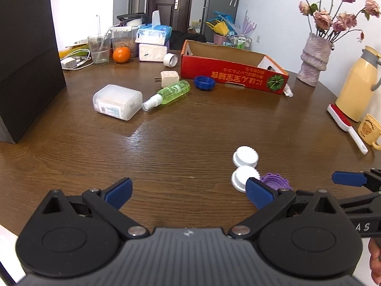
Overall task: Organize rigid objects
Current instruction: 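Grasp the purple toothed cap with the right tool while the left tool grasps a white cap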
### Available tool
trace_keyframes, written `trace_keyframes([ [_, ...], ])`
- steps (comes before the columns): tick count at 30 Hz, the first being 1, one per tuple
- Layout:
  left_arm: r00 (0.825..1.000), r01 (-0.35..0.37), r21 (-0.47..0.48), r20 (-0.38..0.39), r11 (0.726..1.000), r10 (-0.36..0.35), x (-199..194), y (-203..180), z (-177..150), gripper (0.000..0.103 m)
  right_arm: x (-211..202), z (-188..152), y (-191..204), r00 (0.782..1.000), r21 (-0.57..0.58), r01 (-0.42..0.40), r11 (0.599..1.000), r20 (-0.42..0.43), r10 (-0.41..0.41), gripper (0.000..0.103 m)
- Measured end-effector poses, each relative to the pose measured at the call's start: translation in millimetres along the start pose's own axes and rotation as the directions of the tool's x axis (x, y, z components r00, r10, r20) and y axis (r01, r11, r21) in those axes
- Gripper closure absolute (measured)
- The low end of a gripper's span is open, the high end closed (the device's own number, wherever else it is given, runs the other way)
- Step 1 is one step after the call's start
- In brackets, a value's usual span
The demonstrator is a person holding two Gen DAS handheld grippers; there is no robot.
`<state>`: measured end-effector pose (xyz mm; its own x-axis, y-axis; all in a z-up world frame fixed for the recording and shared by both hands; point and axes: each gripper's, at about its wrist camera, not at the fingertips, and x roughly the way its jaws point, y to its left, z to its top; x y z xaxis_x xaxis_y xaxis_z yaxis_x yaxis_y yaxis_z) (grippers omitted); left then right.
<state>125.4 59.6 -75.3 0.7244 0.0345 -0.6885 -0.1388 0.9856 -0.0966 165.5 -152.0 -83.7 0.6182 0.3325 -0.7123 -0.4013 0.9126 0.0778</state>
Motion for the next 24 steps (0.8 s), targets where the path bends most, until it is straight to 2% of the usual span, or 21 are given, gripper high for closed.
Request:
trace_keyframes([
  [10, 0.999, -0.007, -0.022, -0.031, 1.000, 0.006, 18, 13, 3, 0.000, 35, 3, 16, 0.997, -0.047, -0.040, 0.998, -0.061, 0.037, 0.016],
  [19, 0.999, -0.010, -0.022, -0.049, 1.000, 0.009, 29, 13, 6, 0.000, 54, 2, 19, 0.991, -0.086, -0.072, 0.994, -0.117, 0.062, 0.052],
  [24, 0.998, -0.012, -0.014, -0.058, 1.000, 0.011, 34, 6, 7, 0.000, 55, 1, 16, 0.993, -0.105, -0.080, 0.991, -0.100, 0.069, 0.053],
])
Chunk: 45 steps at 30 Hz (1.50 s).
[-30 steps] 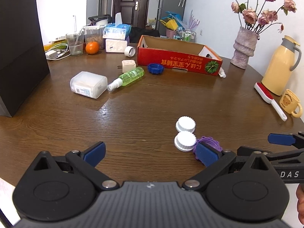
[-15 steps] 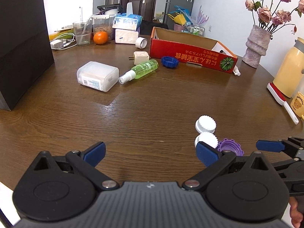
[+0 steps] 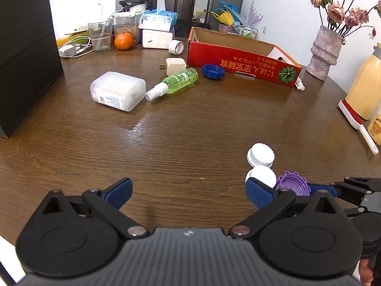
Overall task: Organize rigid objects
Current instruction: 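Grasp the purple toothed cap with the right tool while the left tool grasps a white cap, then carry the purple cap in the right tool while the left tool carries the white cap to the cardboard box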
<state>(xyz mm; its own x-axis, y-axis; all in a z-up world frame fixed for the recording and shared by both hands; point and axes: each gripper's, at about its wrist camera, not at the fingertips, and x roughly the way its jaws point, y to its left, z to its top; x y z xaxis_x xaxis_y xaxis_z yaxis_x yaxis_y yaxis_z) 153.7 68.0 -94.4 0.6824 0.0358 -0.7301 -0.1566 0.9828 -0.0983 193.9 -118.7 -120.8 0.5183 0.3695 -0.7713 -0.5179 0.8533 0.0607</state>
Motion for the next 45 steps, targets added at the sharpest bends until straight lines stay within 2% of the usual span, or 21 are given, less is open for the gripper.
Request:
trace_keyframes([
  [16, 0.998, 0.068, 0.111, -0.026, 0.992, -0.065, 23, -62, 1, 0.006, -16, -6, -61, 0.997, 0.084, 0.024, 0.996, 0.067, -0.030, 0.053],
  [21, 0.996, 0.081, 0.149, -0.043, 0.985, -0.076, 33, -82, 0, 0.017, -21, -11, -79, 0.995, 0.116, 0.029, 0.993, 0.089, -0.040, 0.053],
  [25, 0.995, 0.080, 0.162, -0.068, 0.983, -0.070, 43, -92, -2, 0.031, -24, -13, -89, 0.994, 0.134, 0.031, 0.990, 0.101, -0.045, 0.053],
  [28, 0.995, 0.072, 0.173, -0.074, 0.982, -0.060, 48, -97, -4, 0.036, -25, -14, -95, 0.993, 0.143, 0.027, 0.989, 0.109, -0.043, 0.053],
  [31, 0.995, 0.073, 0.186, -0.081, 0.980, -0.058, 52, -101, -6, 0.047, -25, -14, -99, 0.992, 0.146, 0.024, 0.989, 0.115, -0.041, 0.053],
  [36, 0.996, 0.063, 0.190, -0.068, 0.980, -0.051, 52, -102, -7, 0.052, -25, -15, -100, 0.992, 0.149, 0.023, 0.989, 0.117, -0.041, 0.053],
  [39, 0.998, 0.052, 0.195, -0.057, 0.980, -0.041, 52, -102, -7, 0.061, -25, -15, -101, 0.992, 0.149, 0.026, 0.989, 0.118, -0.044, 0.053],
  [45, 0.997, 0.064, 0.189, -0.053, 0.980, -0.055, 50, -99, -6, 0.062, -25, -14, -100, 0.992, 0.153, 0.026, 0.988, 0.120, -0.045, 0.053],
])
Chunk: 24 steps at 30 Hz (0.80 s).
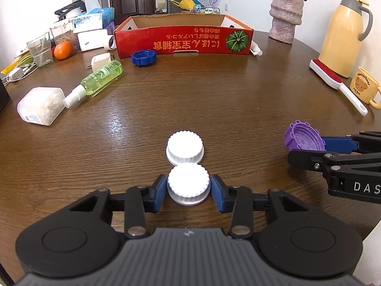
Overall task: Organize rigid objects
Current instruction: 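Carry the purple cap in the right tool while the left tool carries the white cap to the cardboard box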
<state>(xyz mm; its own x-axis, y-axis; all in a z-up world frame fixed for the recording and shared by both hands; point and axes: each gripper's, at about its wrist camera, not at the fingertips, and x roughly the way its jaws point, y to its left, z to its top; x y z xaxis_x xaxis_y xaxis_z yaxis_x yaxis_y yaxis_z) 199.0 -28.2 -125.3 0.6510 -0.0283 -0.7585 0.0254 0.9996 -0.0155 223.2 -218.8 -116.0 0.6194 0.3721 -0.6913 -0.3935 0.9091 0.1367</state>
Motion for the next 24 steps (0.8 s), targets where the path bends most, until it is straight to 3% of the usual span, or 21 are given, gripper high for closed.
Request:
trace_keyframes([
  [11, 0.995, 0.000, -0.016, 0.097, 1.000, 0.002, -30, 11, 28, 0.062, -20, 25, 4, 0.997, 0.000, 0.016, 1.000, 0.074, -0.016, 0.052],
  [24, 0.980, -0.004, -0.046, 0.196, 0.999, 0.013, -46, 34, 82, 0.062, -25, 78, -2, 0.984, 0.058, 0.016, 0.998, 0.174, -0.026, 0.052],
])
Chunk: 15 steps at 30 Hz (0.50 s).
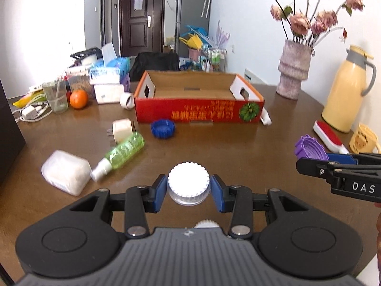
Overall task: Organize rigid objects
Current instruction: 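Carry the purple cap in the right tool while the left tool carries the white cap to the cardboard box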
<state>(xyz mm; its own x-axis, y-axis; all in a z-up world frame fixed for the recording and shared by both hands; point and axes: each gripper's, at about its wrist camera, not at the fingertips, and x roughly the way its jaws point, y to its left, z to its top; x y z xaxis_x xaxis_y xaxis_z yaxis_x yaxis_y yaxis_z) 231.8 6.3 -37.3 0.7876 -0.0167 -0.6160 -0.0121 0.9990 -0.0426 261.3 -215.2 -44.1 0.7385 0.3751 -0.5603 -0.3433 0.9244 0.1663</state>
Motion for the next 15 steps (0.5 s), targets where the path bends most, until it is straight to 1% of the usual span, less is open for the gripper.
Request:
trace_keyframes([
  [7, 0.999, 0.009, -0.025, 0.050, 1.000, -0.007, 9, 9, 32, 0.062, 19, 29, 4, 0.999, 0.020, -0.002, 1.000, 0.036, 0.002, 0.052],
  [15, 0.995, 0.033, -0.069, 0.092, 0.997, -0.027, 30, 20, 65, 0.062, 43, 62, 6, 0.995, 0.040, 0.008, 0.999, 0.099, -0.012, 0.052],
])
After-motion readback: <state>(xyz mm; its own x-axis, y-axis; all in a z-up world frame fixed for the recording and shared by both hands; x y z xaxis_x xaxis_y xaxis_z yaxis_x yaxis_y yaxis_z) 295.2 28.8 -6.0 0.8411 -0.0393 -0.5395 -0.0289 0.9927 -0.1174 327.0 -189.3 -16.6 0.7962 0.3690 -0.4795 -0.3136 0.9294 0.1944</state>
